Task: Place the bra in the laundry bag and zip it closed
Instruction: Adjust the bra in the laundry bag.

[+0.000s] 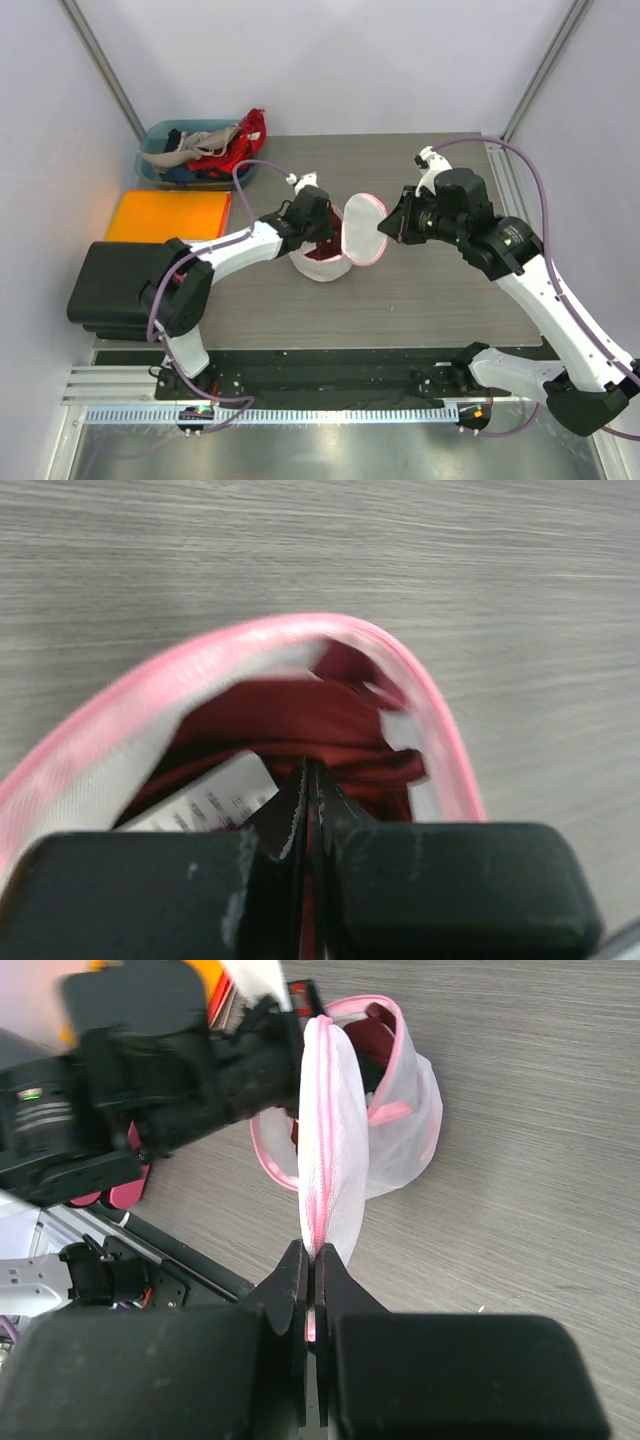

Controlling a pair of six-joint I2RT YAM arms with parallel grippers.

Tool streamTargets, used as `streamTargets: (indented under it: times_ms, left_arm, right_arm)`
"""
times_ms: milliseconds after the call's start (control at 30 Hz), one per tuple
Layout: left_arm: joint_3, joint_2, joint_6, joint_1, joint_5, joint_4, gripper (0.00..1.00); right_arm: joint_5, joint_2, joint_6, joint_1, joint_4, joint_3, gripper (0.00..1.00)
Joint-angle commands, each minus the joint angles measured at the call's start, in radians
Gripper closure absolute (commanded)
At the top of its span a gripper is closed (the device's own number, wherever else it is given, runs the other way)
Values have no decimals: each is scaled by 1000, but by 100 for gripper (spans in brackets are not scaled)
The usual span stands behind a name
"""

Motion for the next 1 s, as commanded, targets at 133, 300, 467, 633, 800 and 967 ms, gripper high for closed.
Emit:
streamTargets:
  times_ms: [133,300,467,633,800,967]
  left_arm:
    - [36,216,20,9,-103,74,100]
    - [-30,73,17,7,-80,102,100]
    - [-58,-110,28,9,-64,56,85]
    - [1,-205,97,27,-48,-48,50]
    - [28,-205,213,73,15,-118,56]
    - [-5,-224,240,88,104,-66,83]
  right_arm:
    - [-2,-37,-7,4,26,33,99]
    - [45,-35,-27,4,-5,32,99]
    - [73,-47,-49,4,-12,15,99]
    - [73,-54,-75,4,-11,6,99]
    - [67,-52,-92,4,-14,21,99]
    - [58,-52,-101,4,-20,32,99]
